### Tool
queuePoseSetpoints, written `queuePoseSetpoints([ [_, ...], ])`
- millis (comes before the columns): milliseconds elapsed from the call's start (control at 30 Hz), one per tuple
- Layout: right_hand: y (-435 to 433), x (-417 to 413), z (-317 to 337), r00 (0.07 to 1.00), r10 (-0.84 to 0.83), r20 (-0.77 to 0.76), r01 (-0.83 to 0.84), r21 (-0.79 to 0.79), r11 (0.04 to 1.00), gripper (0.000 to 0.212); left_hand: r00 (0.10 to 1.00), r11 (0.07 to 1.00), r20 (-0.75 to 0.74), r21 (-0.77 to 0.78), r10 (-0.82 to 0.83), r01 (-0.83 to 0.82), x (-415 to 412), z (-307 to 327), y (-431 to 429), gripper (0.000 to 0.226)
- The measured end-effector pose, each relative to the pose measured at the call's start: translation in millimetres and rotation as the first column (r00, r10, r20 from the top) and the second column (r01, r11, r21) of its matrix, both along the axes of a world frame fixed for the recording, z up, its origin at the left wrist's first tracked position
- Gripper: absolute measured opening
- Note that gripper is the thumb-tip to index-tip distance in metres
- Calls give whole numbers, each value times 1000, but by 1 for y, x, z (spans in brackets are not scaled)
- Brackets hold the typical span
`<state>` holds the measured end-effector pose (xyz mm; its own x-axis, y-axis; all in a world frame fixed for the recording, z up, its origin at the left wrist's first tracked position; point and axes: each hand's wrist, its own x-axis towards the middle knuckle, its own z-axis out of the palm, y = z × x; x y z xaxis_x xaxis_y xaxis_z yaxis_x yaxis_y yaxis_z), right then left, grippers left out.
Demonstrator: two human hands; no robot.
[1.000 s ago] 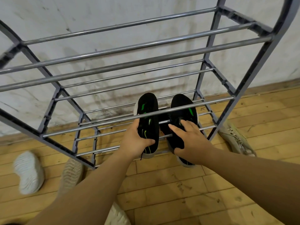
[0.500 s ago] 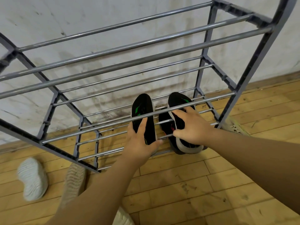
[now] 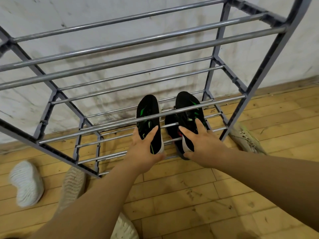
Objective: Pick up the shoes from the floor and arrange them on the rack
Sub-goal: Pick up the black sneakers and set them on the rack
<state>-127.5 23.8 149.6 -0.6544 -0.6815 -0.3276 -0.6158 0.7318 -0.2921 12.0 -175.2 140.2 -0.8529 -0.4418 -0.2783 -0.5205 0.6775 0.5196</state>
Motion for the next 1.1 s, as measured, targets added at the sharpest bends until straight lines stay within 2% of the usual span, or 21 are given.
queuePoseSetpoints([
  [200, 8, -18, 4, 999, -6, -47, 5, -15, 1000, 77, 1000, 1000, 6, 11, -17, 17, 0, 0, 0, 99],
  [400, 20, -41, 6, 994, 1, -108, 2, 30, 1000, 74, 1000, 1000, 20, -2, -8, 8, -1, -1, 1, 100],
  [600, 29, -57, 5, 979, -79, -187, 90, 56, 994, 71, 1000, 1000, 13, 12, 2, -2, -2, -2, 2, 104],
  [767, 33, -57, 7, 978, -57, -199, 70, 57, 996, 73, 1000, 1000, 17, 4, -3, 3, -4, 1, 2, 108],
  [900, 42, -61, 7, 983, -3, -182, 12, 48, 999, 76, 996, 997, 55, 32, -69, 67, -5, 8, -1, 116],
  [1100, 46, -62, 11, 988, 13, -155, -8, 35, 999, 77, 997, 996, -47, 65, -57, 60, -24, 5, 18, 107],
])
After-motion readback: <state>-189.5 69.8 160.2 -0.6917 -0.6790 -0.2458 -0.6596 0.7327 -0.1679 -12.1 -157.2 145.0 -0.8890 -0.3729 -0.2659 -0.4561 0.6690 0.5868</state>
